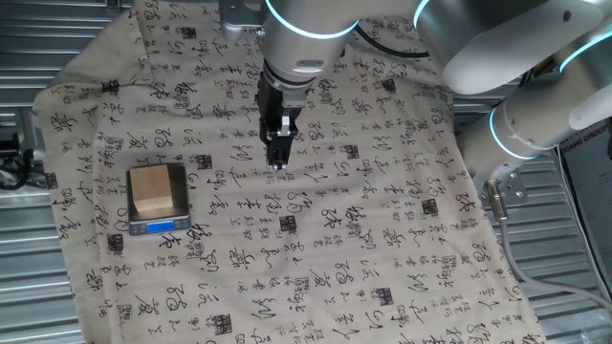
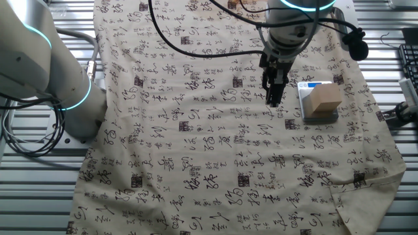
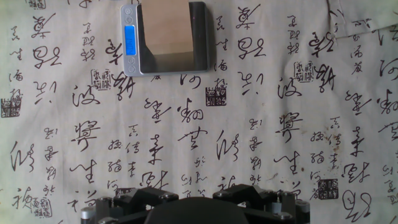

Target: Remove the object from the scale

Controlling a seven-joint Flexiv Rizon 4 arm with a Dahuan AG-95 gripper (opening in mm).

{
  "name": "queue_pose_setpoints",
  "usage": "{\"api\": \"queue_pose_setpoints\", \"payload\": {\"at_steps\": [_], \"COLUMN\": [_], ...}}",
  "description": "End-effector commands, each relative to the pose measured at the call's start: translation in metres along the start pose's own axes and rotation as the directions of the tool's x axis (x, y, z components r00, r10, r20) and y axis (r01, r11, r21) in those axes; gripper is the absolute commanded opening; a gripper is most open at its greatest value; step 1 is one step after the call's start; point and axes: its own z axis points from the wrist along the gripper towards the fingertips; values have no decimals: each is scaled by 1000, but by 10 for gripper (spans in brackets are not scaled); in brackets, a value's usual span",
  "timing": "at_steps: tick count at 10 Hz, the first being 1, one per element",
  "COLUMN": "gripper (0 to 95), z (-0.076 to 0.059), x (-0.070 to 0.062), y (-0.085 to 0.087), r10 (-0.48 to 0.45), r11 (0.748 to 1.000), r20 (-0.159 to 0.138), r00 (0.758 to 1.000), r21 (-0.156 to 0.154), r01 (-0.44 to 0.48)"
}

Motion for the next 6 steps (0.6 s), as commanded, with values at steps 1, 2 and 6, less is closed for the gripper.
{"api": "queue_pose_setpoints", "payload": {"at_steps": [1,2,6], "gripper": [950,0,0], "z": [0,0,0], "x": [0,0,0], "y": [0,0,0], "r10": [0,-100,-97], "r11": [1000,994,995], "r20": [0,115,115], "r00": [1000,988,989], "r21": [0,44,44], "r01": [0,95,93]}}
